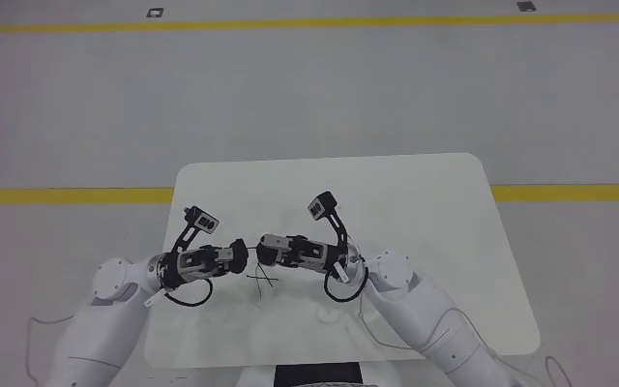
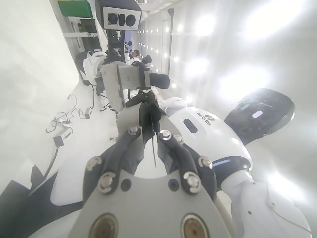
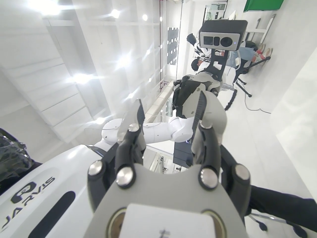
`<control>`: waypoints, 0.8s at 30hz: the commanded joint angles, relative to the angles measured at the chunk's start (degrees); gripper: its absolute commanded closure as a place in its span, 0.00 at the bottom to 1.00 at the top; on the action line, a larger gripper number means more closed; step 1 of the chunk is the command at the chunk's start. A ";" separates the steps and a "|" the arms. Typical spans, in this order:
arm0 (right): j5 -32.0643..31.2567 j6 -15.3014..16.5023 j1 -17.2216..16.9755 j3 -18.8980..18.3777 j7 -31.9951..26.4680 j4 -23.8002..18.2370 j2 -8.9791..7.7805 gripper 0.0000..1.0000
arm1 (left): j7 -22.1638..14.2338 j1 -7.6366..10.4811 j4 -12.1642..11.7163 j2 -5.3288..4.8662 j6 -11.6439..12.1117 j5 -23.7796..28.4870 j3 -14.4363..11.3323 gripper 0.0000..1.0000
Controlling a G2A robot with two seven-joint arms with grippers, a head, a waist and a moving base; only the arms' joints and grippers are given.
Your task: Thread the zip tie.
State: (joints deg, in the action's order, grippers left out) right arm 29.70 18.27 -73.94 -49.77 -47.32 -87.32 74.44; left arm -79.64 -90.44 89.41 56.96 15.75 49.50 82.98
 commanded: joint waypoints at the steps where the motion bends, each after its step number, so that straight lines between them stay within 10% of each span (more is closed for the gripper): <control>1: -0.06 0.08 0.03 0.00 -0.03 0.05 0.02 1.00 | 0.00 0.13 -0.23 -0.09 0.12 0.13 -0.14 1.00; 24: -0.81 -0.39 0.16 0.07 -0.70 -0.10 0.06 0.94 | 0.00 0.70 -0.75 -0.59 0.62 1.34 -0.93 1.00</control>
State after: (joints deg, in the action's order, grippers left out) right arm 28.90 17.88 -73.80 -49.73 -48.04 -87.42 74.49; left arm -79.64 -89.76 88.66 56.38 16.38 50.84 82.06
